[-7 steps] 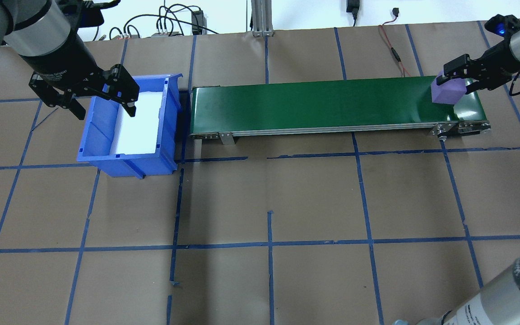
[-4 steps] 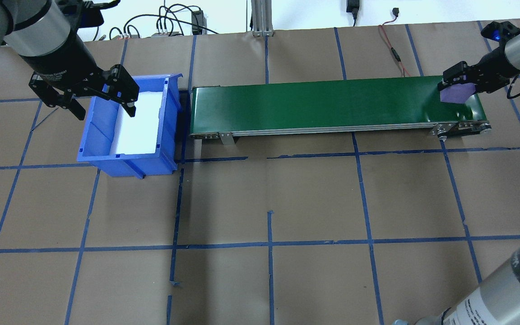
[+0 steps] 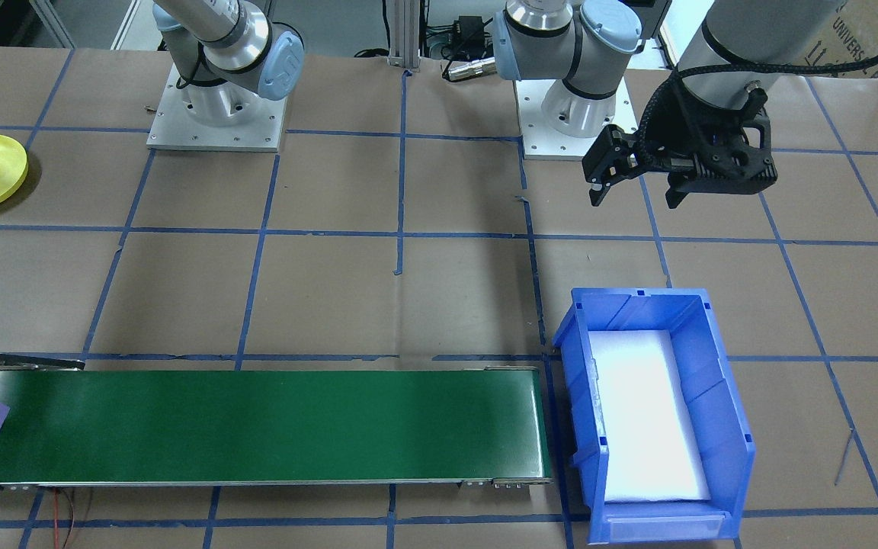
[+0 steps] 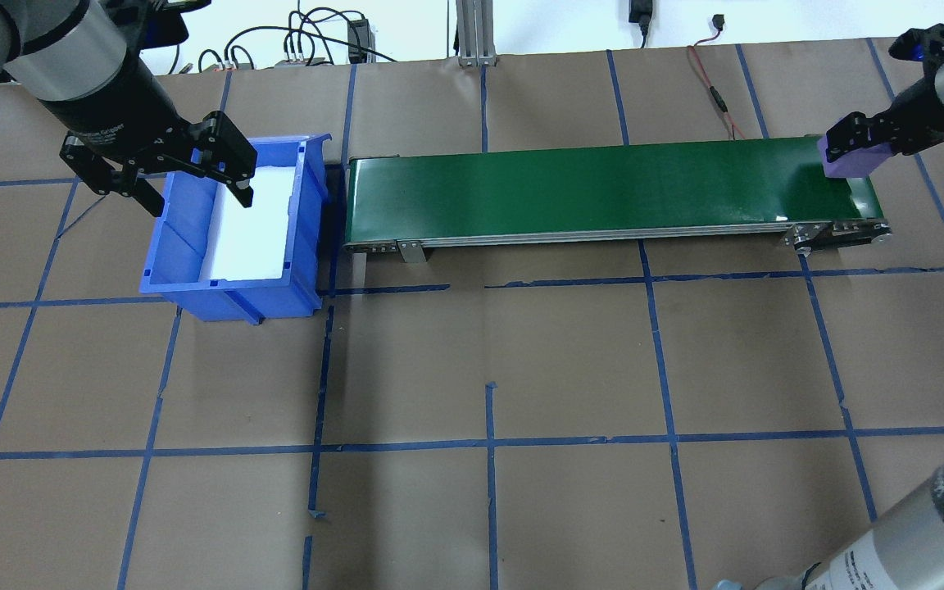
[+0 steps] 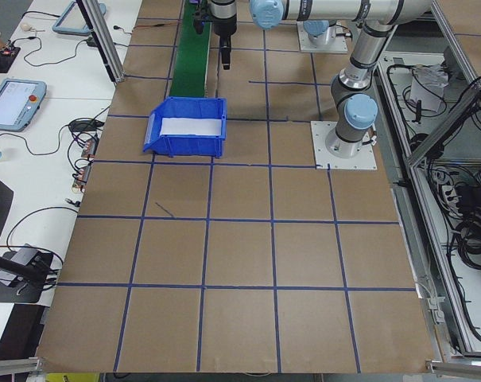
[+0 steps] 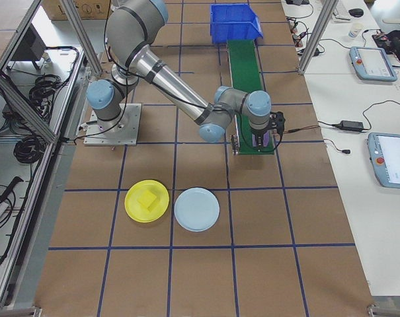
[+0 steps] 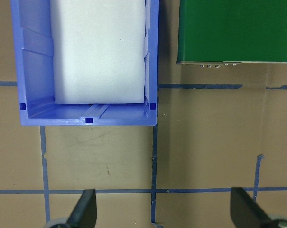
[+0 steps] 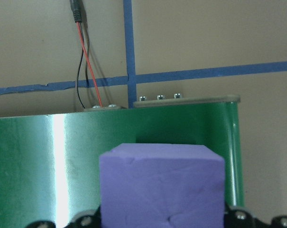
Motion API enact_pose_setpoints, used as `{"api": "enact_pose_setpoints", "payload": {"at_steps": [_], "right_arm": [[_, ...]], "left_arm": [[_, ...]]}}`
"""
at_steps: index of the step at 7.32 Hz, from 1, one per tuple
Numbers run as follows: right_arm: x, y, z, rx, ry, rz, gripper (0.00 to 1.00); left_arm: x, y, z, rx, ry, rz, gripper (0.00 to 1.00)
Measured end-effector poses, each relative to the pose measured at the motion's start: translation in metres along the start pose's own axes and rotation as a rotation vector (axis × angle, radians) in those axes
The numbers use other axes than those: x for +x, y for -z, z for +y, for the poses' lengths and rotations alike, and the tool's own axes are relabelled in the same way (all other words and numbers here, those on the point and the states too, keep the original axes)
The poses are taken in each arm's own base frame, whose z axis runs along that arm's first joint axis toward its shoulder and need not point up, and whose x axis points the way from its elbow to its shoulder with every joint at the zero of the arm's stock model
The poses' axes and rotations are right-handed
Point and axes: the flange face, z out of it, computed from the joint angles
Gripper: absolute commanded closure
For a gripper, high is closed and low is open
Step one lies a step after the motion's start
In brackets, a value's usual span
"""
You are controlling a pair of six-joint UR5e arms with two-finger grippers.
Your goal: Move block left to right into plate
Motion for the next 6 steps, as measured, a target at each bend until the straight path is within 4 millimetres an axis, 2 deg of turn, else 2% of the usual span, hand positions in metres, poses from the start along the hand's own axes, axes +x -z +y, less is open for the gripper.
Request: {"api": "enact_pose_setpoints", "payload": {"at_steps": [1,2,4,5,6], "right_arm": [[0.008,0.021,0.012,-0.029,0.025,0.041,0.68],[0.030,0.038,0.028,-0.068,0.044,0.076,0.68],[0.115,0.066,0.081,-0.134,0.047,0.098,0.68],[0.153,0.081,0.116,-0.154,0.070,0.109,0.68],[0.189,0.087,0.162,-0.175,0.075,0.104,0.68]], "left_arm": [[-0.001,0.000,0.000,-0.003,0.002,-0.003,0.00],[-0.002,0.001,0.001,-0.006,0.003,-0.006,0.00],[-0.002,0.003,0.003,-0.012,0.002,-0.011,0.00],[-0.002,0.004,0.005,-0.013,0.002,-0.019,0.00],[-0.003,0.005,0.007,-0.012,0.001,-0.028,0.00]]}}
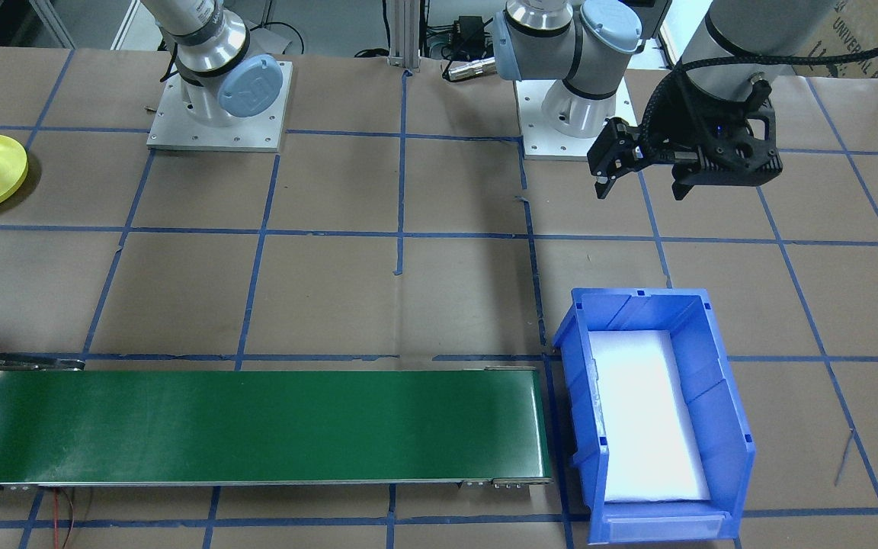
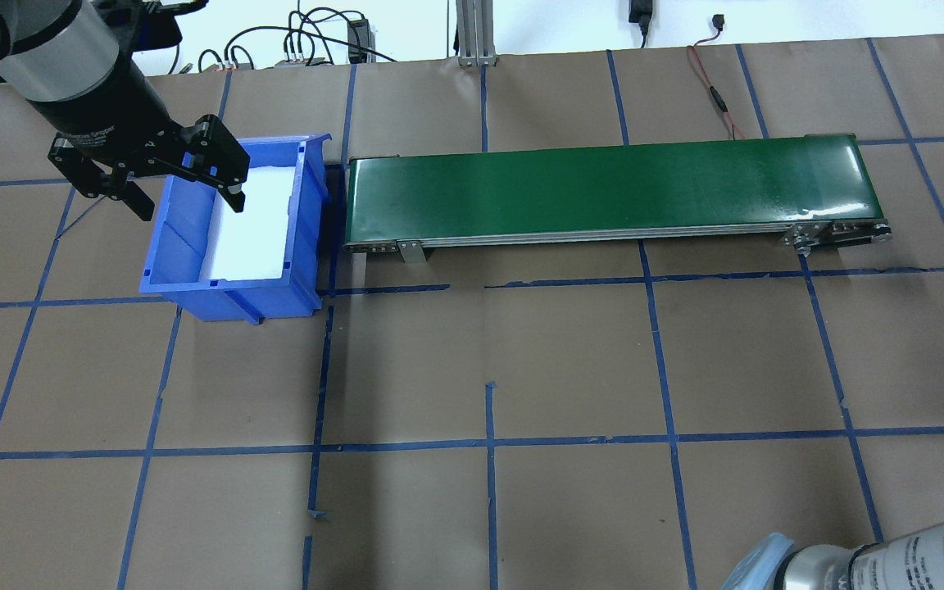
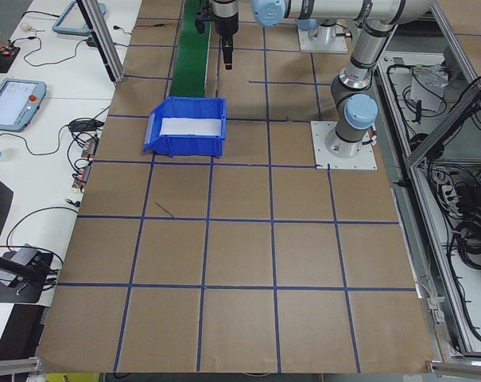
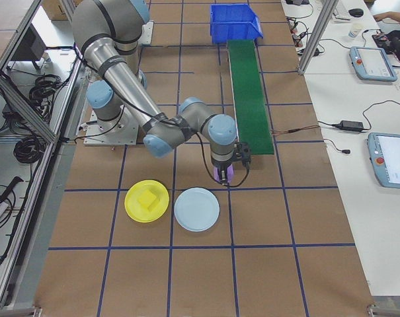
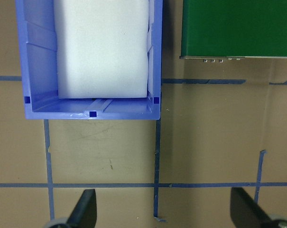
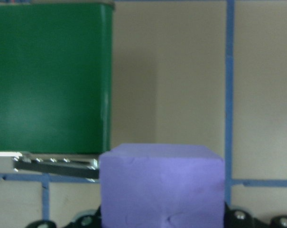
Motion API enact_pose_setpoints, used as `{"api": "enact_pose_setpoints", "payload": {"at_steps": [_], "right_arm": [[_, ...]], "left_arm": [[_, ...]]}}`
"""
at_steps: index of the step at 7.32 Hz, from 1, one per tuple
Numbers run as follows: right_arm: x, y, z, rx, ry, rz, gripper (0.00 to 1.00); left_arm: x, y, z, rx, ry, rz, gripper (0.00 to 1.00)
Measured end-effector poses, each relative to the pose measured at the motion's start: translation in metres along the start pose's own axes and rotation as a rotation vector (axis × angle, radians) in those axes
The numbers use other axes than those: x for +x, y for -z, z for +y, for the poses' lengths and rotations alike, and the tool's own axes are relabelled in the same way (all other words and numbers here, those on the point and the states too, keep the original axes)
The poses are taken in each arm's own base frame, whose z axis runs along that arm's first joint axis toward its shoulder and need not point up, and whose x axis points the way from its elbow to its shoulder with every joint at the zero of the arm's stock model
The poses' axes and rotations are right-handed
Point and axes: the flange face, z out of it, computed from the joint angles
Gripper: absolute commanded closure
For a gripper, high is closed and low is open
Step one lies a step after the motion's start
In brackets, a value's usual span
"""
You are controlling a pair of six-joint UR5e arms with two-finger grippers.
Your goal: Move block left to right into plate
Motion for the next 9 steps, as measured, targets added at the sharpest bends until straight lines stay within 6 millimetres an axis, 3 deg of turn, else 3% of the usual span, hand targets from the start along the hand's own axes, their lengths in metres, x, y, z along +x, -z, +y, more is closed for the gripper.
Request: {"api": "enact_pose_setpoints", "payload": {"at_steps": [1,2,3,4,6,7,9], "right_arm": [[0.024,-0.014,0.045,-0.009,-0.012,-0.009,0.67],[0.038,-0.026,0.073,-0.007,-0.017,-0.007,0.46],[0.045,-0.037,0.084,-0.006,-0.017,-0.010,0.10],[0.049,-0.048,0.088,-0.006,-0.018,-0.020,0.00],[0.052,-0.054,0.089,-0.004,-0.018,-0.027,0.00],[0.053,-0.048,0.085,-0.001,-0.014,-0.016,0.00],[0.037,-0.022,0.050,-0.006,0.030,-0.017,0.00]], "left_arm": [[0.000,0.001,0.002,-0.001,-0.001,-0.005,0.00],[0.001,0.001,0.004,-0.004,-0.003,-0.006,0.00],[0.002,0.000,0.005,-0.012,-0.004,-0.006,0.00],[0.000,0.001,0.004,-0.009,-0.002,-0.006,0.00],[-0.006,0.000,-0.001,0.004,0.008,-0.004,0.00],[-0.007,0.000,-0.001,0.005,0.010,-0.003,0.00],[-0.007,-0.002,-0.002,0.005,0.010,-0.001,0.00]]}}
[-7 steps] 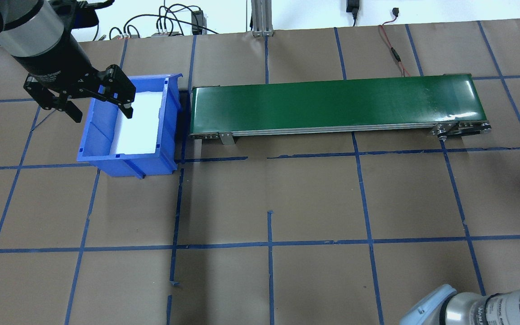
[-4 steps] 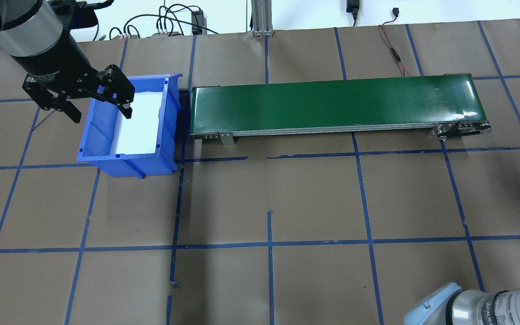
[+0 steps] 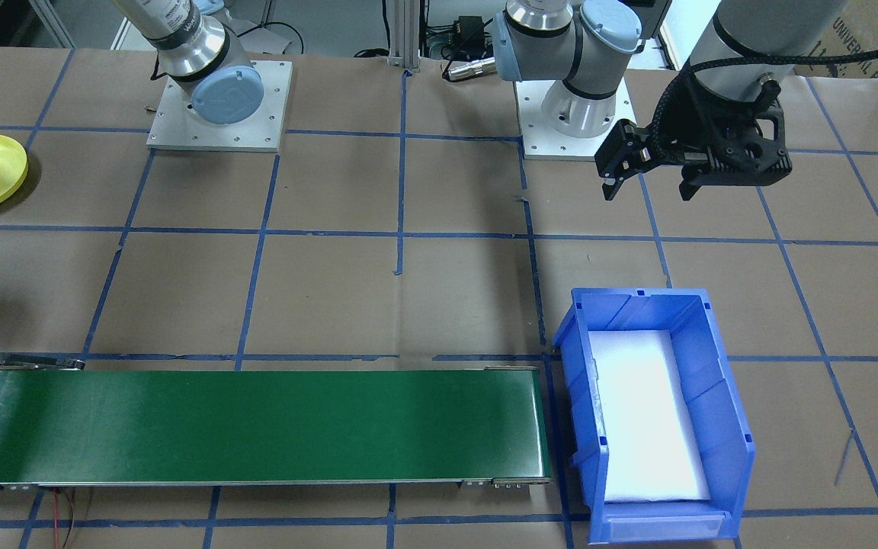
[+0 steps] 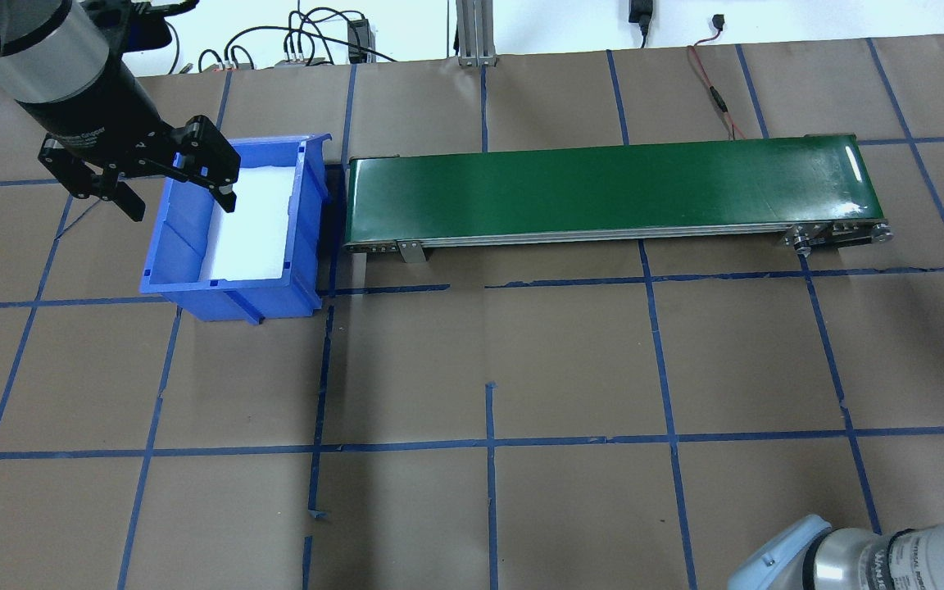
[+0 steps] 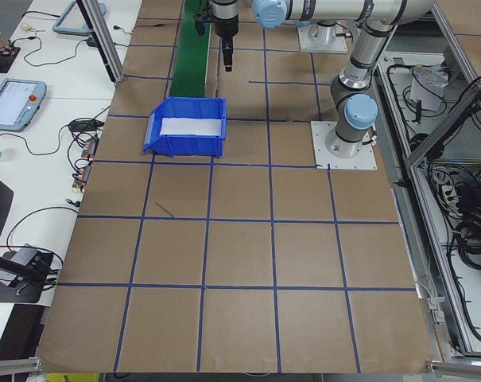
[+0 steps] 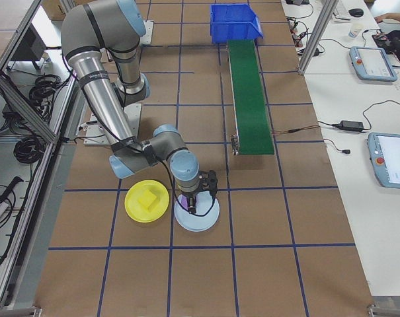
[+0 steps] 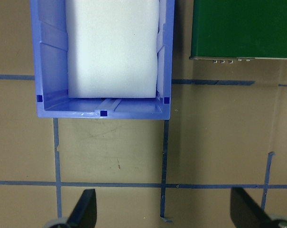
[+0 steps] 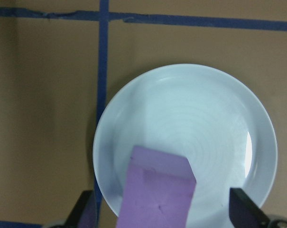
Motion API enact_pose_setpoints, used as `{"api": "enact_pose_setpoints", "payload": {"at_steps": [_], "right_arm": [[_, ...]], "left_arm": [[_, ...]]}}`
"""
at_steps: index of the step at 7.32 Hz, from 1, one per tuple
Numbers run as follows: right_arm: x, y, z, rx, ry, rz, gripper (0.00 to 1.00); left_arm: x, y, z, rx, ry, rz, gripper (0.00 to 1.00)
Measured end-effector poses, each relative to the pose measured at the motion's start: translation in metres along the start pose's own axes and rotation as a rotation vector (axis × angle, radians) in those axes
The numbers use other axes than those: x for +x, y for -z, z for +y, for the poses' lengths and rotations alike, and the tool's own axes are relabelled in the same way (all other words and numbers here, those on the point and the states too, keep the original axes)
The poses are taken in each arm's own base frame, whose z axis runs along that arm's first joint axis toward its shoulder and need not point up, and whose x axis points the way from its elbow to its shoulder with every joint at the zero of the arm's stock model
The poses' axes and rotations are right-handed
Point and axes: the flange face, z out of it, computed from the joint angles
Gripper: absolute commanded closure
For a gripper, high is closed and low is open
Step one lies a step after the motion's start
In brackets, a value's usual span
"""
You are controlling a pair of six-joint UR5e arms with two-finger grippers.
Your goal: Move block left to right into plate
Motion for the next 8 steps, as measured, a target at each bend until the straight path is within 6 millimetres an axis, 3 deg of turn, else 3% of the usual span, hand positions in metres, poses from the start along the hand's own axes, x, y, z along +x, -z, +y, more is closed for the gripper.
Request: {"api": "enact_pose_setpoints", "payload": {"at_steps": [1,2,5,7,8], "right_arm": [[-0.031,0.018,-0.030,-0.012,0.016,-0.024,0.00],[-0.077,0.035,-0.058,-0.035,0.007,-0.056,0.00],[-0.270,0.093,-0.133,-0.048,0.027,-0.049,0.00],[-0.405,0.116,-0.152,-0.080,0.023,-0.054,0.00],[-0.461,0.134,-0.154,-0.074,0.030,-0.044,0.00]], "left_arm": [[0.000,0.000,0.000,0.001,0.000,0.000,0.00],[0.000,0.001,0.001,0.001,-0.001,-0.001,0.00],[0.000,0.001,0.001,0.003,-0.001,0.000,0.00],[0.001,0.001,0.001,0.002,-0.001,0.000,0.00],[0.001,0.000,0.001,0.001,-0.002,0.000,0.00]]}}
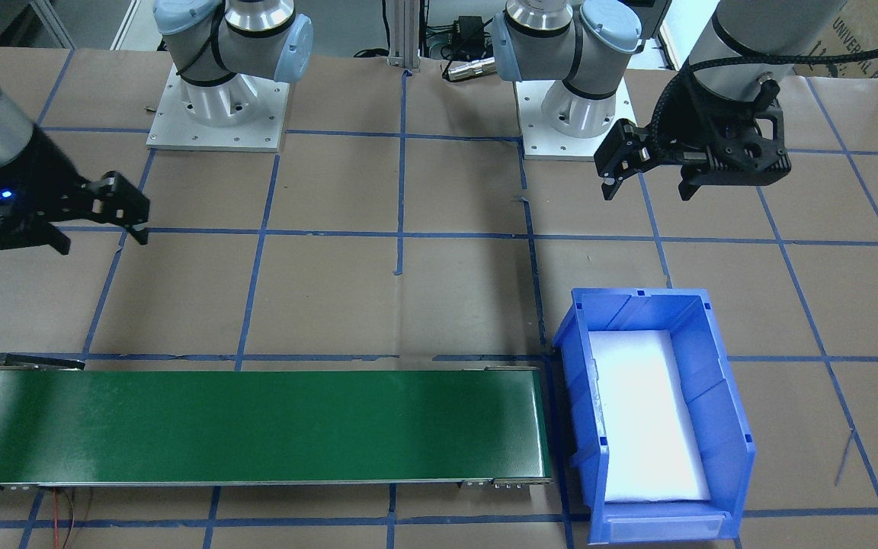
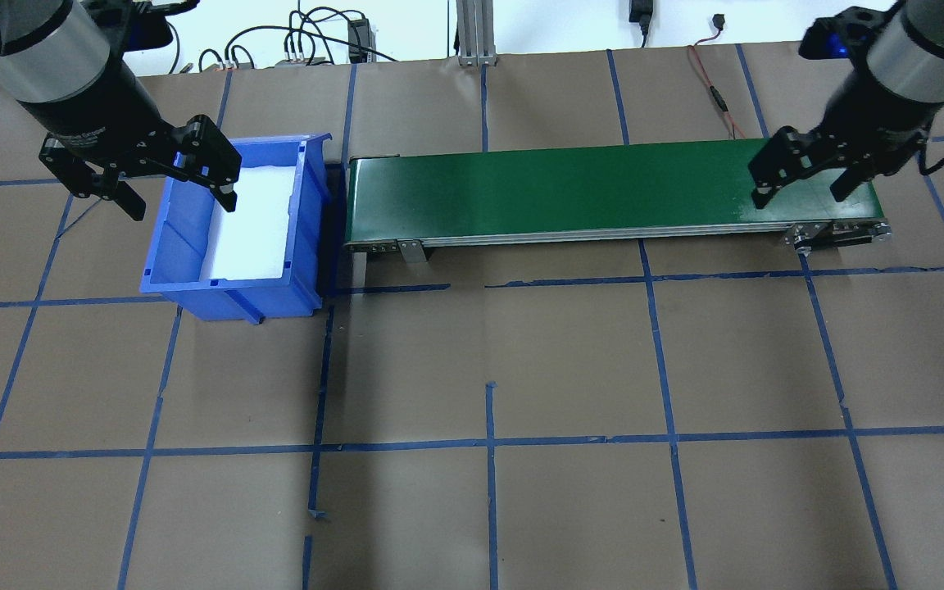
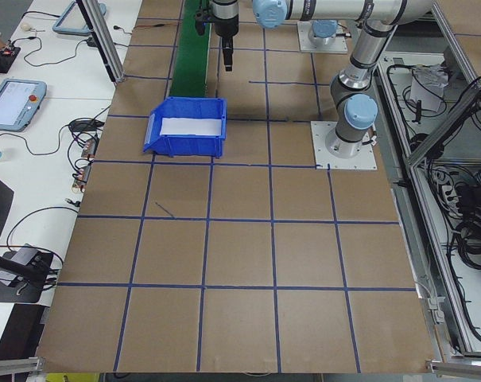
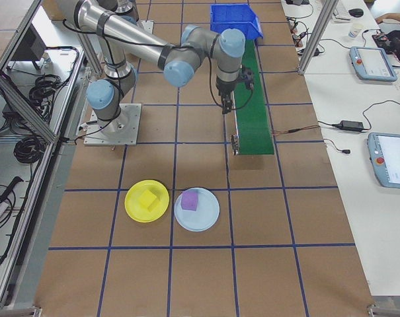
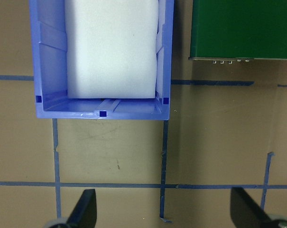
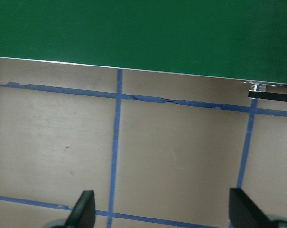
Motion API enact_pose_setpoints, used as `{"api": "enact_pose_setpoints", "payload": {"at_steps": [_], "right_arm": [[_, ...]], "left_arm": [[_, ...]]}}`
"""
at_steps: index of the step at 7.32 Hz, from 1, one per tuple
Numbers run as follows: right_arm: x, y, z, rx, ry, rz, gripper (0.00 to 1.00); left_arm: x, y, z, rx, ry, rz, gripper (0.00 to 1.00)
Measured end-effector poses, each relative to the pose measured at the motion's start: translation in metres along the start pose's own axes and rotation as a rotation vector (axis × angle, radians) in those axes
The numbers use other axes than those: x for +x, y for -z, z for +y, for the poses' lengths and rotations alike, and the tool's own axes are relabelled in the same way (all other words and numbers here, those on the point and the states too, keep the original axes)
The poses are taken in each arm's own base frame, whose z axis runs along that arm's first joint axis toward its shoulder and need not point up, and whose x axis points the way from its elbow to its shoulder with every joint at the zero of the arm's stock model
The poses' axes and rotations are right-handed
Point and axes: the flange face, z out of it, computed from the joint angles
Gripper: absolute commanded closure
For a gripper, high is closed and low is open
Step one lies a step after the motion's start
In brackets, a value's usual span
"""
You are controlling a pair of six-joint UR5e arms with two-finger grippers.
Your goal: Move block left to right into plate
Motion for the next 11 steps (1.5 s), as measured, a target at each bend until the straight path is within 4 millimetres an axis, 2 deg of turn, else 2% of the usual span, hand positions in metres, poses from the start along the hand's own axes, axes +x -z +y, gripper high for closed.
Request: {"api": "enact_pose_setpoints", "payload": {"at_steps": [2,3,4,5,7,11], "right_arm": [[-0.101,0.037,0.007,0.006,0.026,0.006,0.00],[-0.135,0.048,0.016,-0.007,0.050,0.010,0.00],[-0.154,0.050,0.024,-0.028,0.071,0.011,0.00],[-0.156,0.045,0.027,-0.048,0.075,0.012,0.00],[-0.143,0.034,0.027,-0.075,0.052,0.011,0.00],[-0.139,0.034,0.029,-0.079,0.044,0.011,0.00]], "left_arm": [[0.000,0.000,0.000,-0.001,0.000,0.000,0.00],[0.000,0.000,0.000,-0.001,0.000,0.001,0.00],[0.000,0.000,0.000,-0.001,-0.001,0.000,0.00],[0.001,-0.001,0.000,-0.003,-0.001,0.000,0.00],[0.001,-0.001,0.001,-0.004,-0.002,-0.001,0.00],[0.002,-0.002,0.001,-0.009,-0.005,-0.002,0.00]]}}
